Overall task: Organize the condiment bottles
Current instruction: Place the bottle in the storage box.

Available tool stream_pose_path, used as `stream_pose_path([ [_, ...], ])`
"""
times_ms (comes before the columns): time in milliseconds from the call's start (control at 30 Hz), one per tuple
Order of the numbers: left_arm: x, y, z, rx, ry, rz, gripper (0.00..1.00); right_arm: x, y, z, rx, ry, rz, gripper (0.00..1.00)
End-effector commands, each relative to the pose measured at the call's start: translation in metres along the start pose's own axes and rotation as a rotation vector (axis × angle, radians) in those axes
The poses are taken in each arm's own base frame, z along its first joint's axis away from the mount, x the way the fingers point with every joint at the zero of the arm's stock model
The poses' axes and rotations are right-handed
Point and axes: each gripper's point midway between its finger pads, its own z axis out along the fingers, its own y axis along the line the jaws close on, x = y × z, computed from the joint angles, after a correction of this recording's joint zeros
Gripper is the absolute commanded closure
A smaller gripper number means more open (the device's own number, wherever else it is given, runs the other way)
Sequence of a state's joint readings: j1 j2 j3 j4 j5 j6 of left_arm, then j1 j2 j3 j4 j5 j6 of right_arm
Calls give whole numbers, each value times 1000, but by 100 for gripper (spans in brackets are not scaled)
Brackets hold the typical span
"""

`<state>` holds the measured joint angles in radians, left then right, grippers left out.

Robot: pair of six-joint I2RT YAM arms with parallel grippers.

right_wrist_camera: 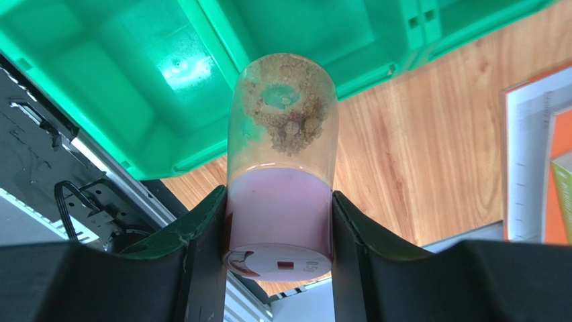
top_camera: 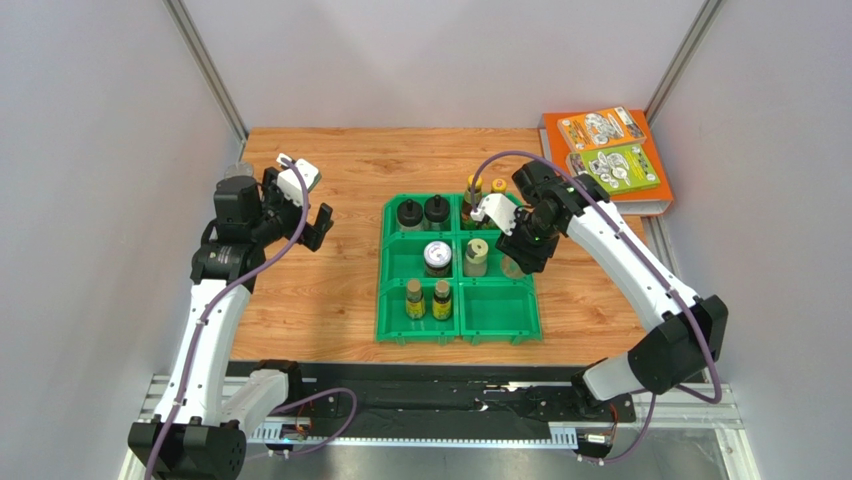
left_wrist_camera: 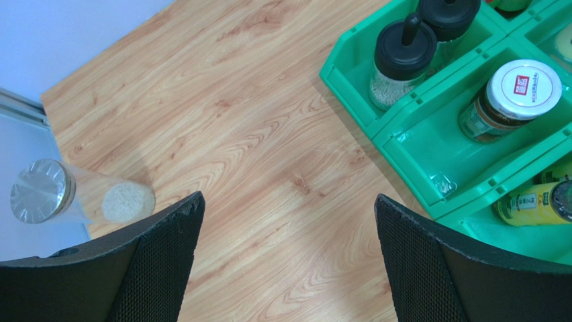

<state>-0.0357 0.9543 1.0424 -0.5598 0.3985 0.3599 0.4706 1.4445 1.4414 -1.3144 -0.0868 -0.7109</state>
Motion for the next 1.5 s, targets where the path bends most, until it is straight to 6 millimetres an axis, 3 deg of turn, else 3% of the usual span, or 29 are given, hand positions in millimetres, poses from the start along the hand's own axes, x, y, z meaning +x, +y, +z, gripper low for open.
stream_pose_path([
  [0,-13,-1,-3,-2,-62,-9,1,-7,-14,22,23,7,-28,100],
  [367,-11,-4,-4,8,-69,-9,1,-24,-36,44,51,-10,-20,100],
  [633,-10,-5,-2,15,-69,-10,1,-22,-45,71,21,27,-10,100],
  [800,-10,-6,-3,18,-70,-10,1,-24,-47,86,-10,39,11,94],
  [833,-9,-6,-2,18,-67,-11,1,-25,-48,86,-12,32,13,92],
  [900,-8,-6,-1,20,-65,-14,1,-27,-47,86,-14,22,14,77],
  [1000,-9,-5,-1,18,-66,-14,1,-29,-46,84,-16,11,11,44],
  [1033,-10,-5,-1,19,-67,-13,1,-29,-46,84,-15,3,14,25],
  [1067,-9,-5,-1,18,-66,-15,1,-30,-45,83,-17,-2,14,20],
  [1133,-10,-6,-1,22,-67,-15,1,-34,-42,78,-23,-33,13,13],
  [1333,-11,-3,-3,9,-68,-11,1,-42,-41,58,-7,-77,38,10],
  [1467,-15,26,-7,-144,-42,-8,1,-45,-41,21,50,-127,67,9],
])
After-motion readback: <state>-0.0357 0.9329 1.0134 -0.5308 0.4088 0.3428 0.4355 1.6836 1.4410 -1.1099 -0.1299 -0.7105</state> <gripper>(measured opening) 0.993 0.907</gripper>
